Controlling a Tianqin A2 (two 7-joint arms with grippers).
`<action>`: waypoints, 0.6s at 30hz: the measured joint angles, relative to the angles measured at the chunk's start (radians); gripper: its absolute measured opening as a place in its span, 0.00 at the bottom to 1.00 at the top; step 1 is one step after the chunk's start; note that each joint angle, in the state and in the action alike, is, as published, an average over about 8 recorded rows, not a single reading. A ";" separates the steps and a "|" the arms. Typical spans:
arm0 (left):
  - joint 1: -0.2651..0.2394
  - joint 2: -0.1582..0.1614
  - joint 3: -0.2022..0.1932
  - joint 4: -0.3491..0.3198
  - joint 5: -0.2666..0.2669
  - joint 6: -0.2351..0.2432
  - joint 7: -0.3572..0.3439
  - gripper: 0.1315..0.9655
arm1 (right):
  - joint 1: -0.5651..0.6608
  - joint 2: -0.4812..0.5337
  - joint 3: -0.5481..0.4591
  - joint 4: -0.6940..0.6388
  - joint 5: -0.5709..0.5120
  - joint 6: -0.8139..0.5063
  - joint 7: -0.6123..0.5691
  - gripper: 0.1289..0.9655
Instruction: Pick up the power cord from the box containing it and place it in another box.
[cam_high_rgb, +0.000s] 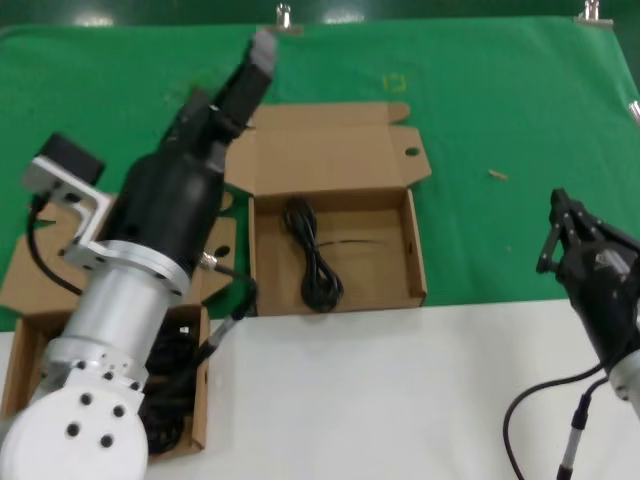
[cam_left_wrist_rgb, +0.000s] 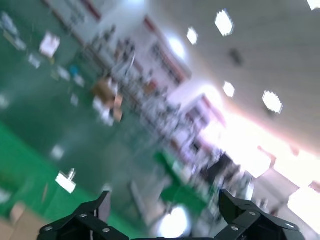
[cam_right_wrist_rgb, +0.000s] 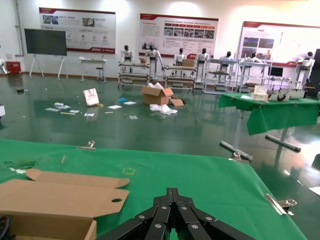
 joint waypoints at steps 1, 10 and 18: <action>0.017 0.000 0.000 -0.019 -0.030 -0.026 0.024 0.66 | 0.000 0.000 0.000 0.000 0.000 0.000 0.000 0.01; 0.056 0.000 0.002 -0.034 -0.133 -0.091 0.148 0.85 | 0.000 0.000 0.000 0.000 0.000 0.000 0.000 0.02; 0.073 0.000 -0.001 -0.008 -0.217 -0.117 0.291 0.95 | 0.000 0.000 0.000 0.000 0.000 0.000 0.000 0.10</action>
